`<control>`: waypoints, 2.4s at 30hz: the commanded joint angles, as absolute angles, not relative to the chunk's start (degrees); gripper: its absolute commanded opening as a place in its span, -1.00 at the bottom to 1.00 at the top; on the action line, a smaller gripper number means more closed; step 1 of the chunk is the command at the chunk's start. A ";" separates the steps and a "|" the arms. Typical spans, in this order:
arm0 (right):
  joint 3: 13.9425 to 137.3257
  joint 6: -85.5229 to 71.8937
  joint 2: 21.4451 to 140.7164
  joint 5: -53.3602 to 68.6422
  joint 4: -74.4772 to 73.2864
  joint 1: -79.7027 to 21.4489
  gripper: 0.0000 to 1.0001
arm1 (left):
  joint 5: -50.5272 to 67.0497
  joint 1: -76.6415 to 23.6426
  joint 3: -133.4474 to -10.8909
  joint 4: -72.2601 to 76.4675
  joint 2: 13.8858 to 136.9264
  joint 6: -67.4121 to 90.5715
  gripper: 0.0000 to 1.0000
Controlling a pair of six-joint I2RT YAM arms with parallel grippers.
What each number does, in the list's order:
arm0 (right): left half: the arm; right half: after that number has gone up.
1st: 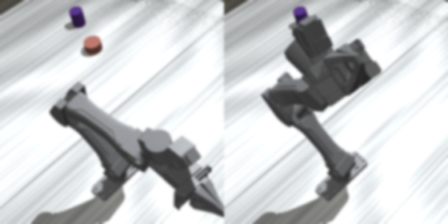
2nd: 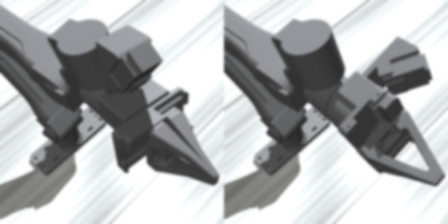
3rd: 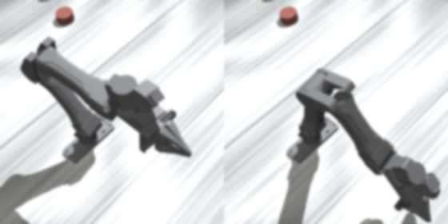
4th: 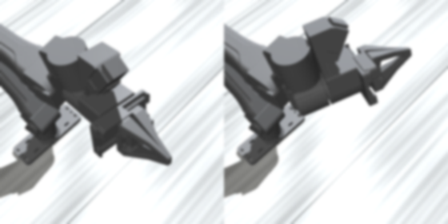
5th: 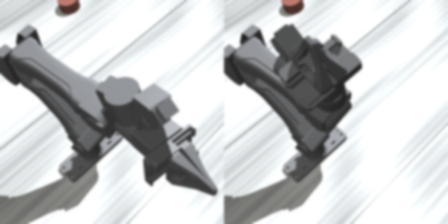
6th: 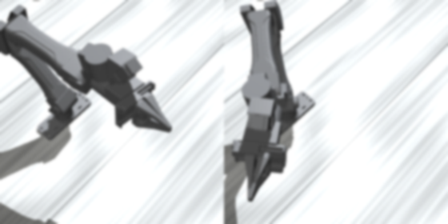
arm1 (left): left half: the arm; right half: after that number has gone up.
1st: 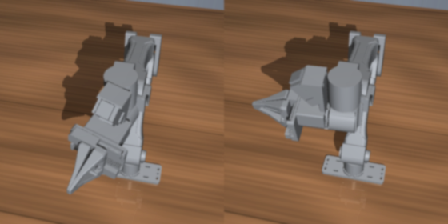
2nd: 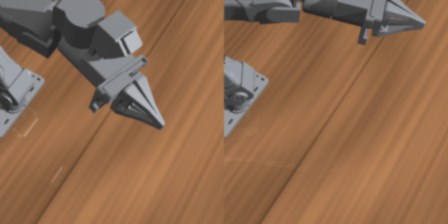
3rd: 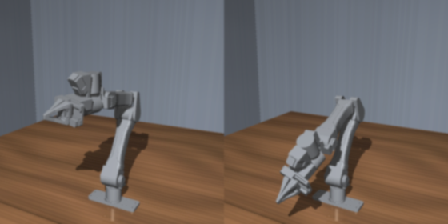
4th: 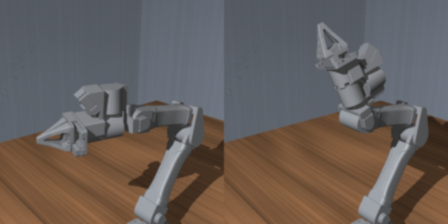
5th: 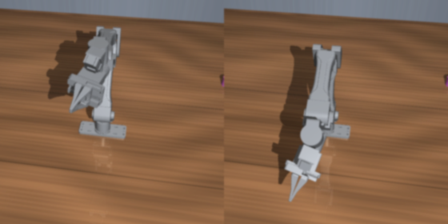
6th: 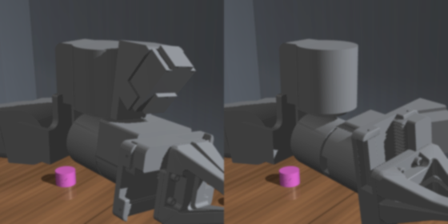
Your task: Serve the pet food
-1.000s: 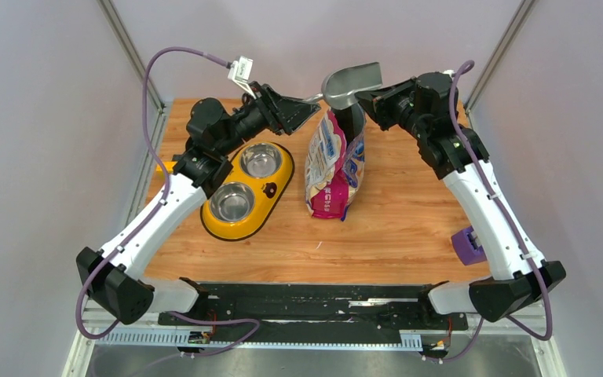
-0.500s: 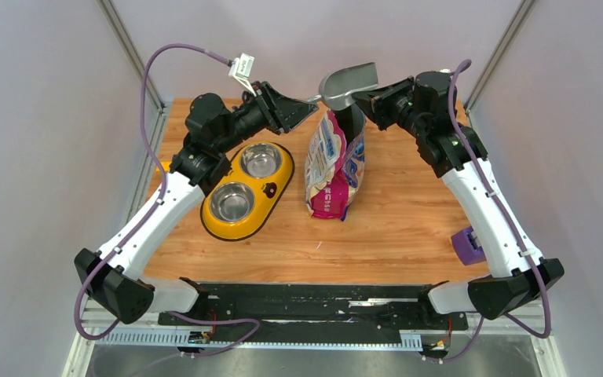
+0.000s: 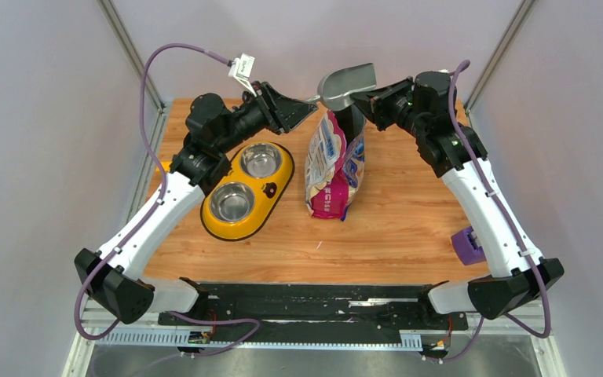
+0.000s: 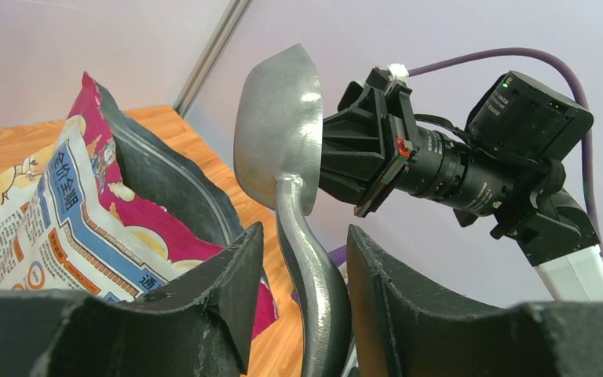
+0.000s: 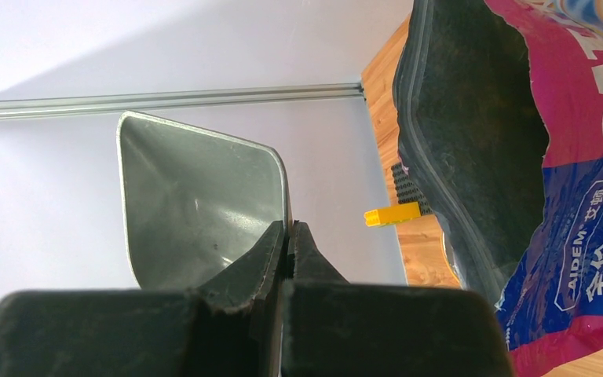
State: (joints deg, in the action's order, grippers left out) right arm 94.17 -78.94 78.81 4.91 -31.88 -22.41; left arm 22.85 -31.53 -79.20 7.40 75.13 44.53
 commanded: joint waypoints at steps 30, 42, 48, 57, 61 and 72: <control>97.73 -51.30 75.30 0.62 -29.72 -19.16 0.52 | 17.85 -26.42 -83.32 2.03 70.78 42.82 -1.00; 108.10 -32.29 86.24 8.11 -48.68 -14.68 0.50 | 19.03 -22.18 -90.66 -15.54 70.24 37.54 -1.00; 109.80 -29.87 92.21 12.93 -52.26 -14.91 0.34 | 20.27 -22.06 -91.20 -18.06 69.98 36.27 -1.00; 113.78 -27.91 98.46 11.13 -55.12 -16.34 0.10 | 21.83 -22.06 -90.57 -18.07 70.25 36.65 -1.00; 116.40 -26.84 101.42 9.26 -57.47 -16.59 -0.06 | 23.17 -22.06 -90.42 -18.36 70.59 37.09 -1.00; 121.72 -25.16 105.85 7.96 -60.68 -15.38 -0.97 | 23.69 -22.08 -90.82 -19.61 70.89 36.57 -1.00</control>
